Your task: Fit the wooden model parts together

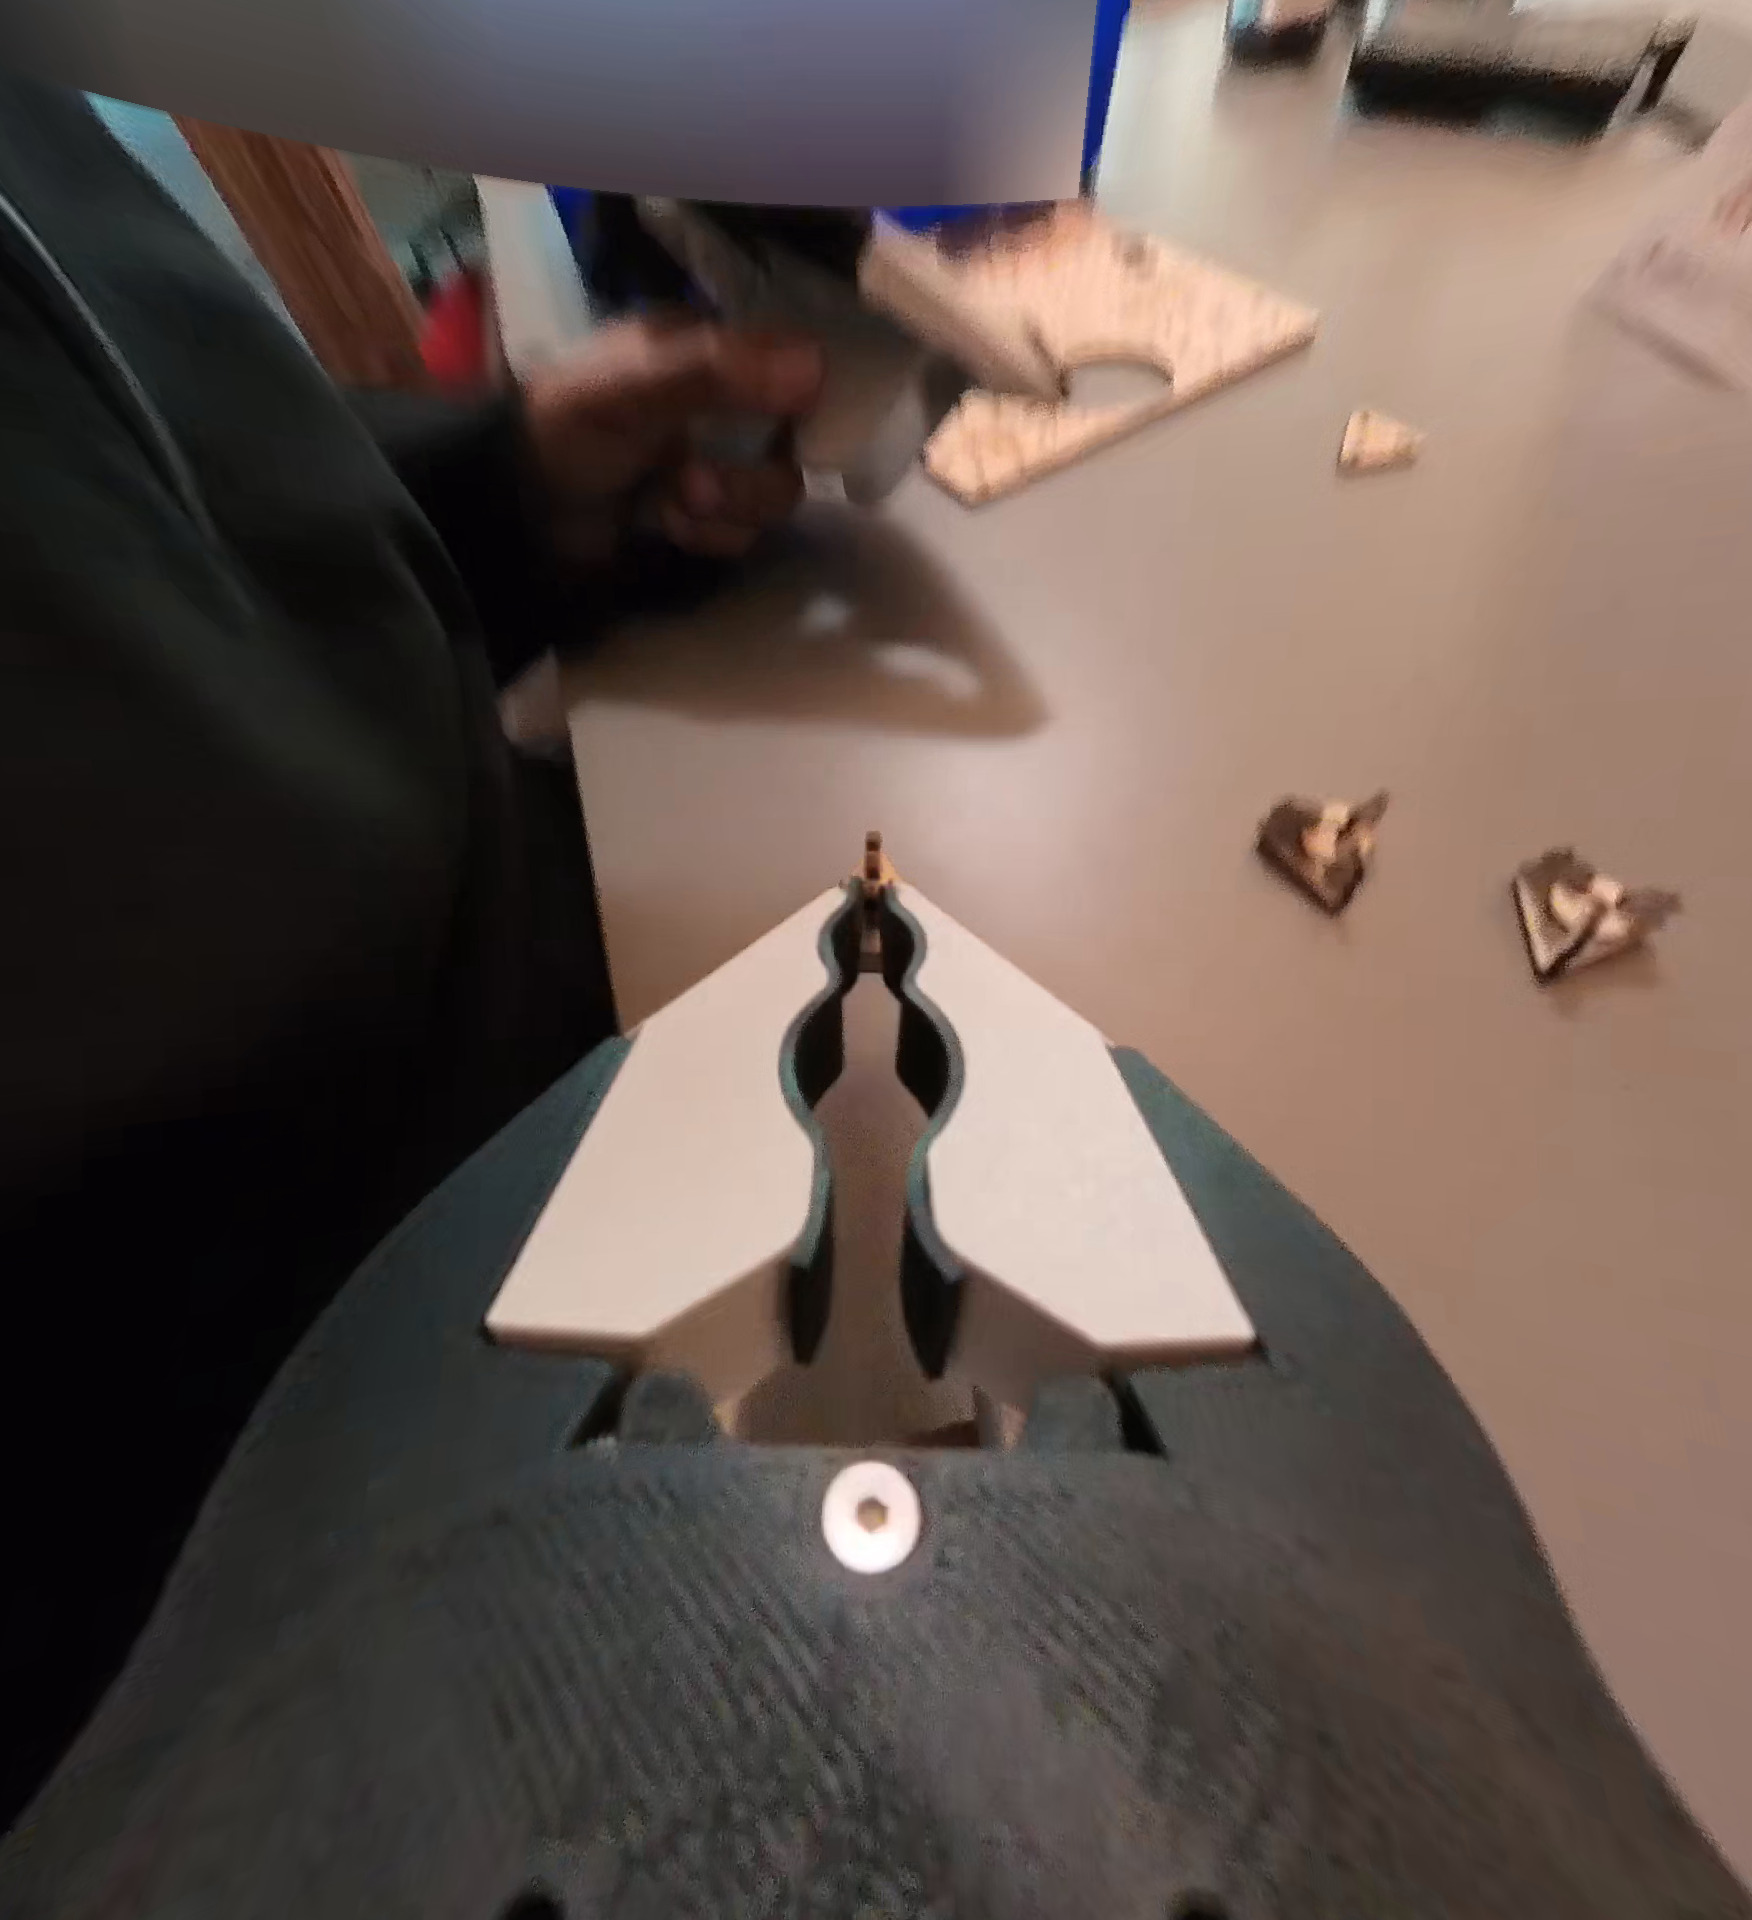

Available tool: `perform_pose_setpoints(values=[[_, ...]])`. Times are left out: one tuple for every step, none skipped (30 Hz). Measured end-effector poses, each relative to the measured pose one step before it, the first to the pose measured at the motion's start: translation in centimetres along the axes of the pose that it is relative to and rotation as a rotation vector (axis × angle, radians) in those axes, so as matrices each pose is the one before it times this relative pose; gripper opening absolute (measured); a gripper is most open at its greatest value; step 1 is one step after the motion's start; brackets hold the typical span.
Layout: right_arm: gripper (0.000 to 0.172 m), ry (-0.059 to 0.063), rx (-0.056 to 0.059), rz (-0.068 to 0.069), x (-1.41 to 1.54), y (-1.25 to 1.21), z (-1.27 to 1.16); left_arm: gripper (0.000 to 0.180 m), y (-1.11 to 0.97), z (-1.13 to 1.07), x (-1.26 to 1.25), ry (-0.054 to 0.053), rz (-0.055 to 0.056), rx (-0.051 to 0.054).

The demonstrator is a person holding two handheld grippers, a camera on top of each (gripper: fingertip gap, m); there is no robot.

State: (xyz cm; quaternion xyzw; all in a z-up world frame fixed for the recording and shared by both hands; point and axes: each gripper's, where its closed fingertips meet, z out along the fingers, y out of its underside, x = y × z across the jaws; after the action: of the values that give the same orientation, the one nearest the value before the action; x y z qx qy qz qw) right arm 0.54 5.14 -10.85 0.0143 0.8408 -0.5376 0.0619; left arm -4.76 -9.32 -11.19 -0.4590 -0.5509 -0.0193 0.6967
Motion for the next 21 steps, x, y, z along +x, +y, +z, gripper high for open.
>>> perform_pose_setpoints(values=[[0.001, -0.0332, 0.0977, 0.0265, -0.357, -1.634, -0.595, 0.0, -0.003, 0.002, 0.015, 0.0011, 0.0001, 0.0002], [0.001, -0.0473, 0.1039, 0.029, -0.55, -1.714, -0.613, 0.0, 0.009, 0.005, 0.036, 0.0022, -0.0001, -0.0002], [0.001, -0.0604, 0.1018, 0.0329, -0.725, -1.661, -0.602, 0.0, 0.008, 0.004, 0.005, 0.0012, 0.0, -0.0005], [0.0, -0.0731, 0.0901, 0.039, -0.876, -1.498, -0.526, 0.0, 0.004, -0.002, 0.016, 0.0011, 0.0, -0.0003], [0.0, -0.0794, 0.0765, 0.0413, -0.963, -1.297, -0.42, 0.0, 0.006, -0.005, 0.036, 0.0027, -0.0003, 0.0004], [0.0, -0.0701, 0.0633, 0.0339, -0.848, -1.089, -0.275, 0.0, -0.006, -0.002, 0.045, 0.0029, -0.0002, 0.0008], [0.0, -0.0502, 0.045, 0.0218, -0.609, -0.793, -0.13, 0.0, -0.013, -0.014, 0.005, 0.0011, -0.0003, 0.0009], [0.0, -0.0286, 0.0226, 0.0102, -0.352, -0.426, -0.04, 0.0, 0.001, 0.008, 0.004, 0.0008, -0.0007, 0.0], [0.0, -0.0155, 0.0042, 0.0029, -0.194, -0.111, 0.023, 0.0, 0.004, 0.003, 0.004, 0.0005, -0.0003, -0.0007], [0.0, -0.0082, -0.0064, 0.0006, -0.089, 0.101, 0.062, 0.0, 0.008, 0.011, -0.003, -0.0002, 0.0001, -0.0005], [0.0, -0.0057, -0.0101, 0.0008, -0.058, 0.2, 0.078, 0.0, 0.006, -0.003, -0.002, -0.0002, 0.0, -0.0005], [0.0, -0.0069, -0.0082, 0.0024, -0.082, 0.18, 0.089, 0.0, 0.009, 0.01, 0.004, 0.0001, -0.0003, -0.0006], [0.0, -0.0074, -0.0085, 0.0033, -0.086, 0.193, 0.093, 0.0, 0.005, 0.006, -0.011, -0.0001, -0.0002, -0.0003], [0.0, -0.0069, -0.0172, 0.0027, -0.099, 0.33, 0.134, 0.0, 0.001, 0.0, -0.004, -0.0003, 0.0, -0.0001], [0.0, -0.0041, -0.0325, 0.0014, -0.08, 0.562, 0.2, 0.0, 0.006, 0.011, 0.001, -0.0001, -0.0003, -0.0004], [0.0, -0.0013, -0.0419, 0.0007, -0.032, 0.683, 0.291, 0.0, 0.002, -0.001, 0.003, 0.0002, -0.0001, -0.0002], [0.0, -0.0049, -0.0415, 0.0013, -0.084, 0.645, 0.376, 0.0, -0.003, -0.005, -0.009, 0.0001, -0.0003, 0.0002], [0.0, -0.0092, -0.0351, 0.0017, -0.136, 0.487, 0.386, 0.0, -0.007, 0.008, 0.005, 0.0004, -0.0005, 0.0001], [0.001, -0.0097, -0.0255, 0.0003, -0.129, 0.289, 0.362, 0.0, 0.009, -0.001, -0.001, 0.0002, -0.0005, -0.0002], [0.001, -0.0079, -0.0157, -0.0019, -0.093, 0.107, 0.282, 0.0, -0.002, 0.006, 0.003, 0.0004, -0.0002, -0.0003], [0.001, -0.004, -0.0097, -0.0039, -0.047, 0.006, 0.196, 0.0, 0.0, 0.0, 0.006, 0.0004, -0.0002, 0.0]])
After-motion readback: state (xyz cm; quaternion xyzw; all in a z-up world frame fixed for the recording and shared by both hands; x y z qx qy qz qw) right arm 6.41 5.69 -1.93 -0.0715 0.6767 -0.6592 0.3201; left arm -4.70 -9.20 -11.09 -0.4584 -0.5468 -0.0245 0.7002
